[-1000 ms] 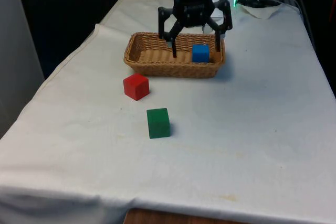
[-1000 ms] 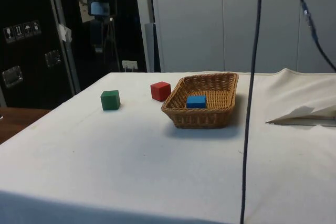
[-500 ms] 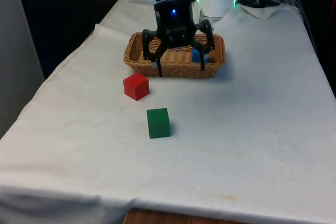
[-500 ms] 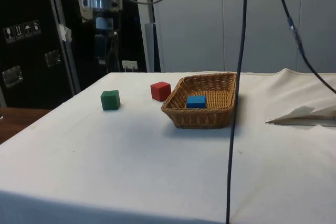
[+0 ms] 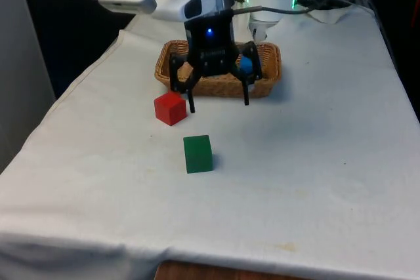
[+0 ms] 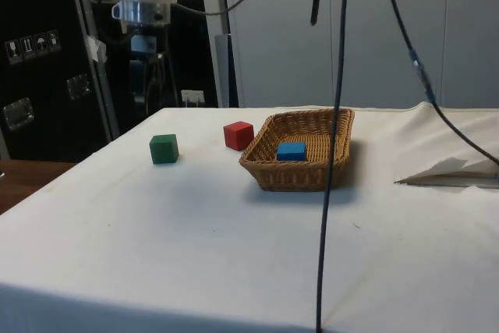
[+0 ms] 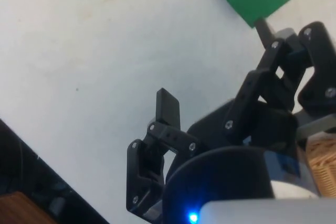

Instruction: Pick up exactly two blocks and place them into the basket.

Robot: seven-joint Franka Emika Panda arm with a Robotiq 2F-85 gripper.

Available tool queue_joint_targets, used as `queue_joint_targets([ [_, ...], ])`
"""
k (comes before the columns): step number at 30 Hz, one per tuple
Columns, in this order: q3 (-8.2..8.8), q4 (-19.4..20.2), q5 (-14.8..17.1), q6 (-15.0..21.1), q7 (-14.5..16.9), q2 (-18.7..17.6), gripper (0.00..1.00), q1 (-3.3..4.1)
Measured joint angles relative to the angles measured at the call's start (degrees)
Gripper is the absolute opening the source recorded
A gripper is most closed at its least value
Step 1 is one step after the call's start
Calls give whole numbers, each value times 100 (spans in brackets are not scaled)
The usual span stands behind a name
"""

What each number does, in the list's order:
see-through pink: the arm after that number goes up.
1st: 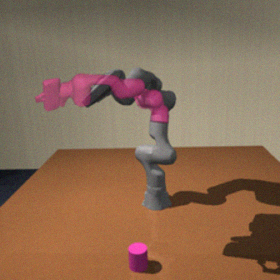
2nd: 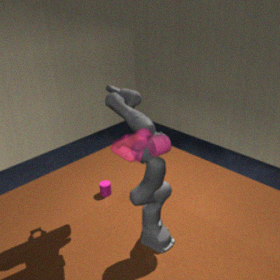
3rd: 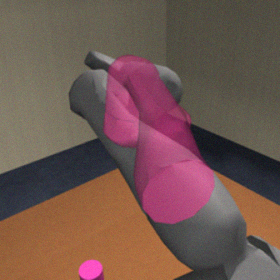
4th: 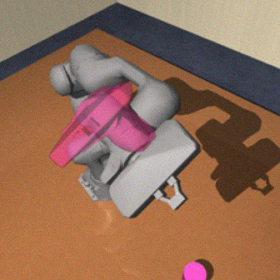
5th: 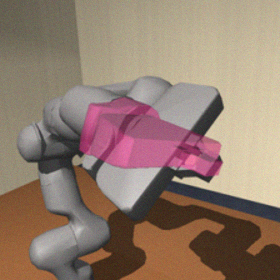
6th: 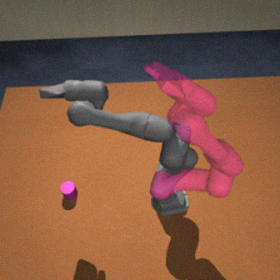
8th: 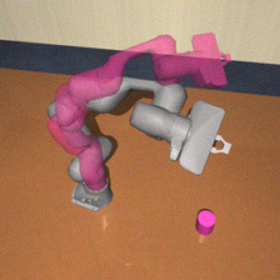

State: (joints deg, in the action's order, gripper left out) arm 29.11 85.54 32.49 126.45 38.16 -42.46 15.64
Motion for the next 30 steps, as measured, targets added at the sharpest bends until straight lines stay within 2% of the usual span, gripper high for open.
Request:
queue_joint_targets([
  [8, 0, -401, 17, 0, 0, -413, 100, -57],
  [14, 40, -802, 86, 0, 80, -859, 100, -155],
  [20, 120, -968, 189, 0, 264, -1129, 100, -218],
  [30, 223, -1112, 201, 23, 470, -1432, 100, -275],
])
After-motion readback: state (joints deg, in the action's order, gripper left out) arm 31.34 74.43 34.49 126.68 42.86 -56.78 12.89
